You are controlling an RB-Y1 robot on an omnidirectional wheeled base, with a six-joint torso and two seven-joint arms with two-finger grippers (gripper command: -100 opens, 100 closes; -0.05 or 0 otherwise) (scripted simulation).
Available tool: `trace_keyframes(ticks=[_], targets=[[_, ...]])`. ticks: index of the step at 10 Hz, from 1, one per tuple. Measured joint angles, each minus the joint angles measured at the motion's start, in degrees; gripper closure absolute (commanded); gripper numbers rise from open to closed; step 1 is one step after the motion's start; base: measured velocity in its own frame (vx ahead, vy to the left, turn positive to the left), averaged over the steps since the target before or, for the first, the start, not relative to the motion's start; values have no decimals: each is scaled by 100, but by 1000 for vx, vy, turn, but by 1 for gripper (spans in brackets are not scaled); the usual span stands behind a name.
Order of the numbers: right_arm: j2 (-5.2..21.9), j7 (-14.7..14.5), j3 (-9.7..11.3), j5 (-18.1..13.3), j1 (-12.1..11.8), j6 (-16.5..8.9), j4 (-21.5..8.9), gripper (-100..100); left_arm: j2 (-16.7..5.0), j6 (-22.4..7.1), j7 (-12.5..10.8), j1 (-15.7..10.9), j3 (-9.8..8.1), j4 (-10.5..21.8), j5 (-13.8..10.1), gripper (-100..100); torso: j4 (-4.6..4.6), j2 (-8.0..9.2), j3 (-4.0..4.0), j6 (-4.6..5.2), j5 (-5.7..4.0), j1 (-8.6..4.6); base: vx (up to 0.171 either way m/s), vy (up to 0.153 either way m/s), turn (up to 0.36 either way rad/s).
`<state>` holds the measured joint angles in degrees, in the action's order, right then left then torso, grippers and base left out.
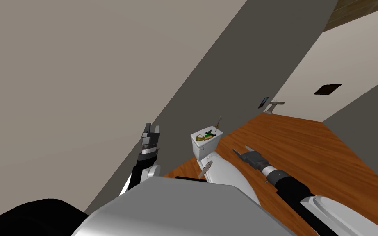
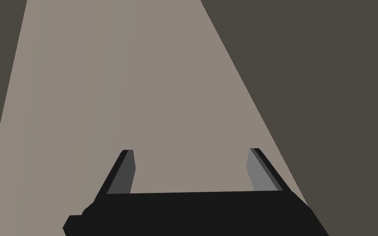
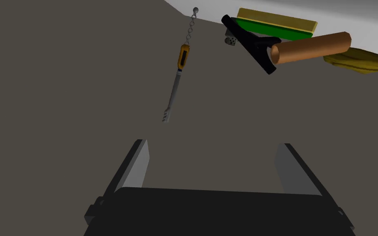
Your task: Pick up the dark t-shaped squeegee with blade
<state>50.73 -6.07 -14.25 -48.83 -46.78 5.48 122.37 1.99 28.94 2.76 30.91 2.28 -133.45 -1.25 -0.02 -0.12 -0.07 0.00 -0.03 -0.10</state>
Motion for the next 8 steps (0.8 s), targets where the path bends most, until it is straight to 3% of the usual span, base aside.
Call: trace_keyframes(ticks=[8], targets=[[979,26,60,-1121,-217,-305,-284,-100,0,0,0,0,0,0,0,0,-2,-7,-4,1,1,7,12,-9,118]])
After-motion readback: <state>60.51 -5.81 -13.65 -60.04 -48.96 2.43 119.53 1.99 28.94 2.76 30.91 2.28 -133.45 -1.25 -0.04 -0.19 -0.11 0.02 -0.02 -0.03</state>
